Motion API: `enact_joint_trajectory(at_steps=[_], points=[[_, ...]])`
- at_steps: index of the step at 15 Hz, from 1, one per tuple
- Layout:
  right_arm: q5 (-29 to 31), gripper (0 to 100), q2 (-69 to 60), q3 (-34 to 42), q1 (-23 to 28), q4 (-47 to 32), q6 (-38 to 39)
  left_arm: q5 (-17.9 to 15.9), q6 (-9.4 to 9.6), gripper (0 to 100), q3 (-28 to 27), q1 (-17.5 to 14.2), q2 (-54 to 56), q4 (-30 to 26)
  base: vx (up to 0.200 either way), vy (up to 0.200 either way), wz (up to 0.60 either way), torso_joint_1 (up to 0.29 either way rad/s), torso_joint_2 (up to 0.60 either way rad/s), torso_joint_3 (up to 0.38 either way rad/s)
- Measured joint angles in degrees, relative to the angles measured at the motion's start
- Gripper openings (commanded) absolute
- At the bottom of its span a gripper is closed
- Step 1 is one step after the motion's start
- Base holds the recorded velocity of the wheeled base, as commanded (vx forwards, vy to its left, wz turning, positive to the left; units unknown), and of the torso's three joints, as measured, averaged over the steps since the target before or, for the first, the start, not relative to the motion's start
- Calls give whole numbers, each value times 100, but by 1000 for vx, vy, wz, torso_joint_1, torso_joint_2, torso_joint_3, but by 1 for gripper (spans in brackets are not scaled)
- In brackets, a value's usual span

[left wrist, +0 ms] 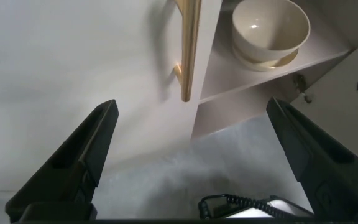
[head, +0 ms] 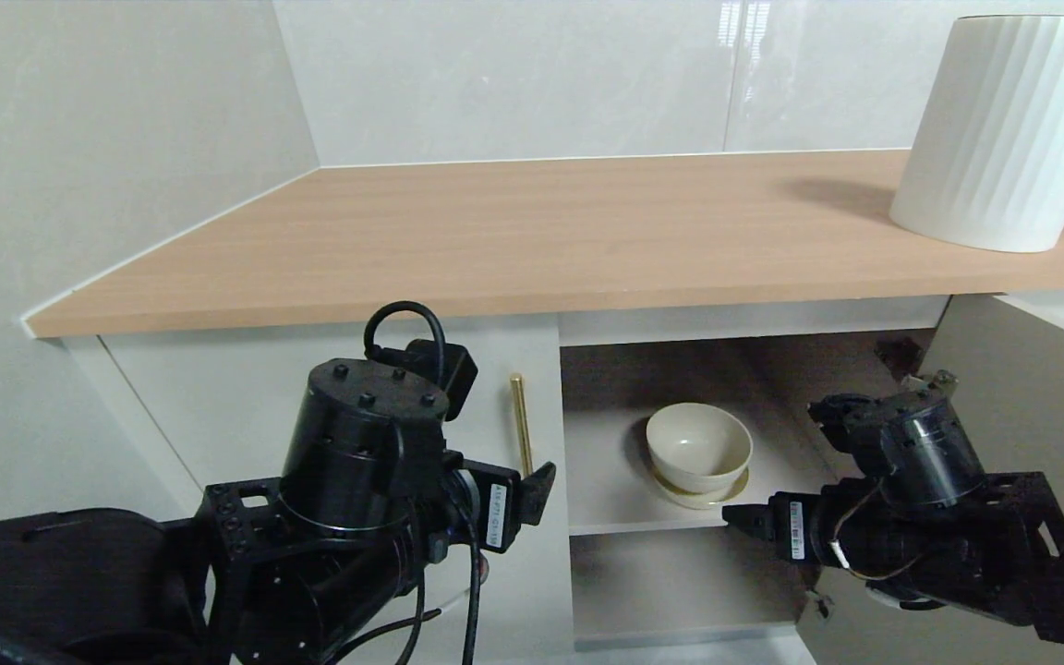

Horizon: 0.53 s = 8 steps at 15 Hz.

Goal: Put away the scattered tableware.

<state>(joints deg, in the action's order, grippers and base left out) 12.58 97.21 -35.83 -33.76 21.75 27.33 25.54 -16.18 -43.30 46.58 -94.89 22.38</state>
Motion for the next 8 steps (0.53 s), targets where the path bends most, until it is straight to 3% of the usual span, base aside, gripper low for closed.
enact_joint_trajectory(at_steps=[2,8], points=[[13,100,-104,41,-1,1,-5,2,-2,100,4,0,-9,0,0,0,0,0,0,0],[24,100,-215,57,-11,6,-16,11,-13,100,-2,5,0,-9,-200,0,0,2,2,4]])
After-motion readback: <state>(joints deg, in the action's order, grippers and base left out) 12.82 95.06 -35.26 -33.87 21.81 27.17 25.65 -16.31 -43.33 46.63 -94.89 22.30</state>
